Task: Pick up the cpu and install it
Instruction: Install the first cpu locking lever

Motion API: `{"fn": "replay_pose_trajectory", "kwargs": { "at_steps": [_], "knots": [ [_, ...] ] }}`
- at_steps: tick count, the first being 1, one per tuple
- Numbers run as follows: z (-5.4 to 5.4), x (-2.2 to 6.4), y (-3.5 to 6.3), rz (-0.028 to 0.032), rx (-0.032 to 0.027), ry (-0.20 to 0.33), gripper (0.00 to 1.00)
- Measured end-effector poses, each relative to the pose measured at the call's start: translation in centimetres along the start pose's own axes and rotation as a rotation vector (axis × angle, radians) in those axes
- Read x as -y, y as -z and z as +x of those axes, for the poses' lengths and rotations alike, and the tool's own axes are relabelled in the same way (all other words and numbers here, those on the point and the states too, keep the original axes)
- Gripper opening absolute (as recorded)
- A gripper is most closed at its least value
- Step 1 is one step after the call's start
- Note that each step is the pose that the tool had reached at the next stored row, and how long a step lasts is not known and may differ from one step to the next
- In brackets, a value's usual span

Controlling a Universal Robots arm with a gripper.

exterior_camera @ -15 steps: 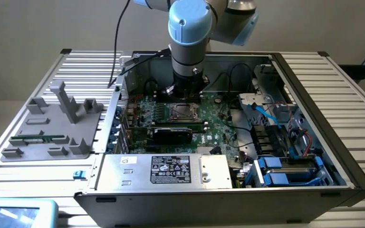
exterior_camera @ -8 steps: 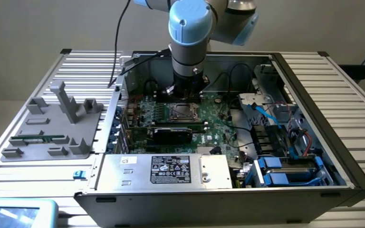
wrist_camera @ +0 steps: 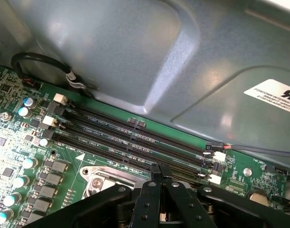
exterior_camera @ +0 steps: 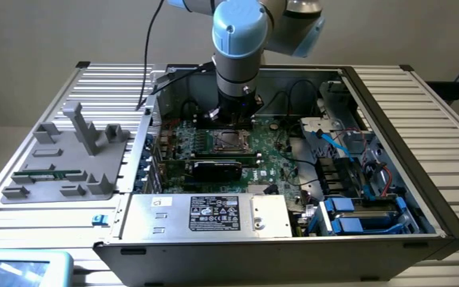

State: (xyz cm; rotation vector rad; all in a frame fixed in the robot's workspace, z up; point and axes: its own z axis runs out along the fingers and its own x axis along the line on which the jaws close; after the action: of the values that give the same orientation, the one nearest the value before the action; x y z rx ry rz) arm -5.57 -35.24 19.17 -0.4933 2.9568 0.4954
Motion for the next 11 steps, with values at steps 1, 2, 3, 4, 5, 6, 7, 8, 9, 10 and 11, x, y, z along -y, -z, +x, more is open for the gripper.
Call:
{"fn": "replay_pose_trajectory", "kwargs": {
  "at_steps": [1, 2, 3, 4, 5, 6, 7, 8, 9, 10, 11],
  "knots": [
    [0.00, 0.01, 0.01, -0.0001, -0.0004, 0.001, 0.09],
    [-0.01, 0.03, 0.01, -0.0004, -0.0008, 0.002, 0.09],
    [-0.03, 0.05, 0.02, -0.0006, -0.0013, 0.004, 0.09],
    [-0.06, 0.07, 0.02, -0.0009, -0.0020, 0.005, 0.09],
    [-0.09, 0.11, 0.03, -0.0011, -0.0026, 0.007, 0.09],
    [-0.14, 0.13, 0.03, -0.0014, -0.0034, 0.010, 0.09],
    [-0.15, 0.14, 0.03, -0.0016, -0.0039, 0.012, 0.09],
    [-0.16, 0.15, 0.03, -0.0018, -0.0040, 0.012, 0.09],
    [-0.16, 0.15, 0.03, -0.0018, -0.0041, 0.012, 0.09],
    [-0.16, 0.15, 0.03, -0.0019, -0.0041, 0.012, 0.09],
    [-0.16, 0.16, 0.03, -0.0021, -0.0041, 0.013, 0.09]
  ]
}}
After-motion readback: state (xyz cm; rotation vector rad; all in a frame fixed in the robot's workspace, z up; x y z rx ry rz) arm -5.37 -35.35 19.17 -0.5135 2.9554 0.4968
